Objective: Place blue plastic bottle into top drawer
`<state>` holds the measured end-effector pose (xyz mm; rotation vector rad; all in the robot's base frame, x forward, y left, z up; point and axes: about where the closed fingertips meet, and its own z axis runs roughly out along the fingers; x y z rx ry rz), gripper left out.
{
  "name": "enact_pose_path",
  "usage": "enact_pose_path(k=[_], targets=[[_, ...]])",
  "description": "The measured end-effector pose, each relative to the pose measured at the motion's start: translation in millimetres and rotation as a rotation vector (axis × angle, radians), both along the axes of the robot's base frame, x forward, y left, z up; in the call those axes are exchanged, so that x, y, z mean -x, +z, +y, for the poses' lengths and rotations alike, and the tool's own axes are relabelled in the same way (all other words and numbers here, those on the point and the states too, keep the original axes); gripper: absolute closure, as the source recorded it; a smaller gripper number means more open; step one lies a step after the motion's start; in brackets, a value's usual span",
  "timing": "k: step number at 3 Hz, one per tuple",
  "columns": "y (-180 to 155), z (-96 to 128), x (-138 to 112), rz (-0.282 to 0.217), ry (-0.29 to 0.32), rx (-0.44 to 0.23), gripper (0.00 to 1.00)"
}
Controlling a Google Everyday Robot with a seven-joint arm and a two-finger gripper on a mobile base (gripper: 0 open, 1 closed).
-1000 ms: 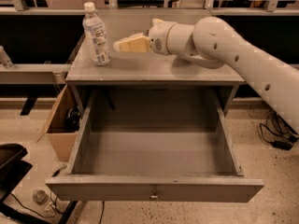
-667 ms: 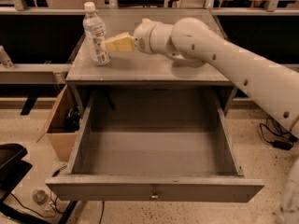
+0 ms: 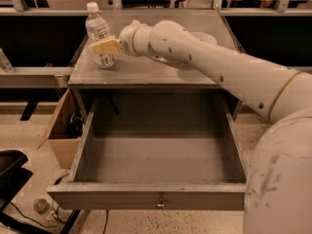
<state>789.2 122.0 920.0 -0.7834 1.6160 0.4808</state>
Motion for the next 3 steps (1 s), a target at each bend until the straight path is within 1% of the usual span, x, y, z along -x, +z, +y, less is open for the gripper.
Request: enact_pose_path(k=[1,2,3], targets=[[2,25,2,-0.001,0.047,-0.013,0.00],[2,43,3,0.012,0.078,-0.030,0.00],[-4,52,0,0.019,0.096,-0.066,0.18]])
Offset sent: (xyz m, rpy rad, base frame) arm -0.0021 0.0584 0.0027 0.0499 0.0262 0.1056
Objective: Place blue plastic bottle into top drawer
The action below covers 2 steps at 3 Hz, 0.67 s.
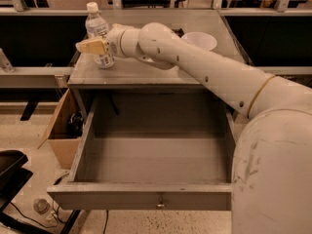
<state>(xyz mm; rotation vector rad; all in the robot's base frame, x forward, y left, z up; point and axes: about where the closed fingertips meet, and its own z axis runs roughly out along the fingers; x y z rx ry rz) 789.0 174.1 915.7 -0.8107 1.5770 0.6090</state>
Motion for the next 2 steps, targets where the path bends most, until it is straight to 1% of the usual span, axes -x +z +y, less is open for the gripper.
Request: enact_pose_path(k=[2], targets=[[-0.3,3.2,1.1,0.001,0.005,-0.003,0.65]])
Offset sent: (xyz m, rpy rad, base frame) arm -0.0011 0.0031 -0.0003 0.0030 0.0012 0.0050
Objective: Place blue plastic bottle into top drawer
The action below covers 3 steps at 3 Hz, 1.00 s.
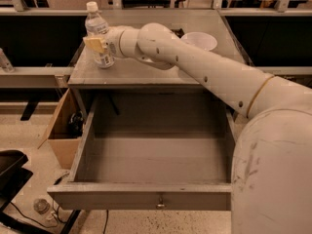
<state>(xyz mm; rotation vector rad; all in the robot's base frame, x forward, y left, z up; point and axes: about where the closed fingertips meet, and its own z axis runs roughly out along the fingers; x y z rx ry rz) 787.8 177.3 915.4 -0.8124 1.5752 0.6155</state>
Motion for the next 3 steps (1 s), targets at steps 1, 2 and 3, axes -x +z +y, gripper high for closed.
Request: enact_pose_path(k=[1,2,3], targets=[[0,0,0,0.000,0.000,0.000,0.87],[4,-3,0,-0.002,0.000,0.006,1.00],[25,-21,2,-0.016,-0.004,0.039,1.00]])
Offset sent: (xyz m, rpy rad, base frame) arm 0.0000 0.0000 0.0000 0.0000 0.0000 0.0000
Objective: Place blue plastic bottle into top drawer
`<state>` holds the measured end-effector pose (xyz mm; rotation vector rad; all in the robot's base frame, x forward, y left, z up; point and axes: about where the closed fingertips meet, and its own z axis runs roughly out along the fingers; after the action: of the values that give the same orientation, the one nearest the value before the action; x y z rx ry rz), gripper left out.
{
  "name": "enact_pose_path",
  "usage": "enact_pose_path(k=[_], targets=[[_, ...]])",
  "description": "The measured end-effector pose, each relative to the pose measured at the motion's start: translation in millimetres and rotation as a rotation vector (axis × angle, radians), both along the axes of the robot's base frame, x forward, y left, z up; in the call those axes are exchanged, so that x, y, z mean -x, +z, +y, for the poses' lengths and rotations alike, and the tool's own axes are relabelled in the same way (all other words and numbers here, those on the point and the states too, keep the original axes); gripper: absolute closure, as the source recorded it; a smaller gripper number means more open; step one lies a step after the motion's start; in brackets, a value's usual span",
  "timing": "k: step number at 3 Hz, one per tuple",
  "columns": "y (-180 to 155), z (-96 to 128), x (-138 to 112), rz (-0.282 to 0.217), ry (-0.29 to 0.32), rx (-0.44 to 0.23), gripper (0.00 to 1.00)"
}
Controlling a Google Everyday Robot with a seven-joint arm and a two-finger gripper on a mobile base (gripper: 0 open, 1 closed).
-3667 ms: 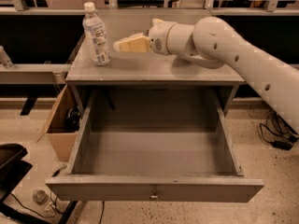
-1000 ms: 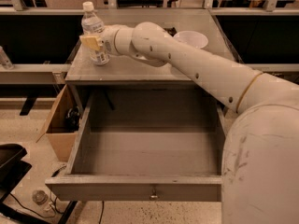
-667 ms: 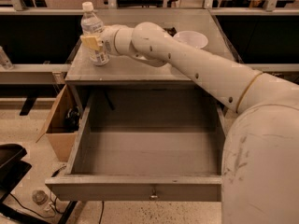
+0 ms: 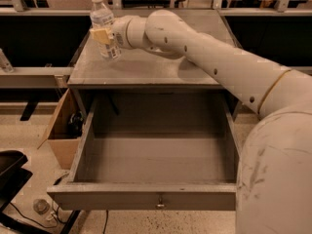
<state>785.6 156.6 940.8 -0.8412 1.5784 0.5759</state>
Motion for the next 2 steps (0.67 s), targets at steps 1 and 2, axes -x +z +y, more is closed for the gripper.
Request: enact_pose_path(k=[1,2], targets=[[24,-24,26,-0.018,0.003,0.039,1.00],[37,-56,73,-0.016,0.023,0.136,1.00]])
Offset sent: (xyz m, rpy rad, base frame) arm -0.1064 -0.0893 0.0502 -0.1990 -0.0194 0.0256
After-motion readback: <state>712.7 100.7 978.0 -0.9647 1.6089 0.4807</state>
